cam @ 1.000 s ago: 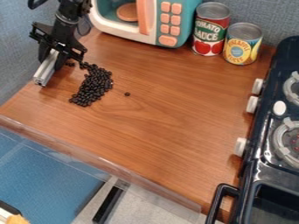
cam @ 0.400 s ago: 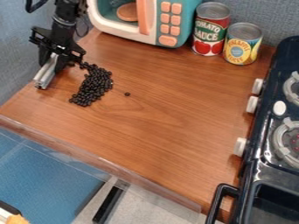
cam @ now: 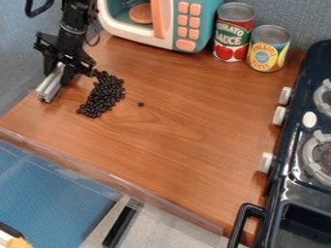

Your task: Sweep into pile

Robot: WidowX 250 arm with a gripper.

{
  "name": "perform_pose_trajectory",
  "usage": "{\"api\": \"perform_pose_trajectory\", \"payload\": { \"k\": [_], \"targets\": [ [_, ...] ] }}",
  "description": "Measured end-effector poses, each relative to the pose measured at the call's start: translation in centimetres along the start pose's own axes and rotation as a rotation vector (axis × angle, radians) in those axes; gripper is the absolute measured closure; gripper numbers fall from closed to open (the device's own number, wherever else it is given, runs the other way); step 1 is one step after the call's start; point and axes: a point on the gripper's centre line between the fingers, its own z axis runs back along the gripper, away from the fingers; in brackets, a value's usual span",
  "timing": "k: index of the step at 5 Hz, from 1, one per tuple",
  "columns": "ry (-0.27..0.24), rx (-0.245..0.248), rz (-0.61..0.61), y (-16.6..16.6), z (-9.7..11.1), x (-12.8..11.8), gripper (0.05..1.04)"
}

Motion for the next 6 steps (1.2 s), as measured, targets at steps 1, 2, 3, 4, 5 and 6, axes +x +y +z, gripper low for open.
{"api": "perform_pose_trajectory", "payload": {
  "k": [1, 2, 3, 4, 5, 6],
  "targets": [
    [-0.015, -0.023, -0.027, -1.1, 0.6, -0.1, 0.666],
    [-0.031, -0.040, -0.048, -1.7, 0.7, 0.0, 0.666],
    [-0.029, -0.049, -0.054, -1.9, 0.7, 0.0, 0.666],
    [-0.036, -0.105, -0.078, -2.6, 1.1, 0.3, 0.666],
    [-0.022, -0.147, -0.031, -2.0, 1.8, 0.6, 0.627],
    [-0.010, -0.189, 0.036, 0.1, 2.4, 0.7, 0.322]
  ]
}}
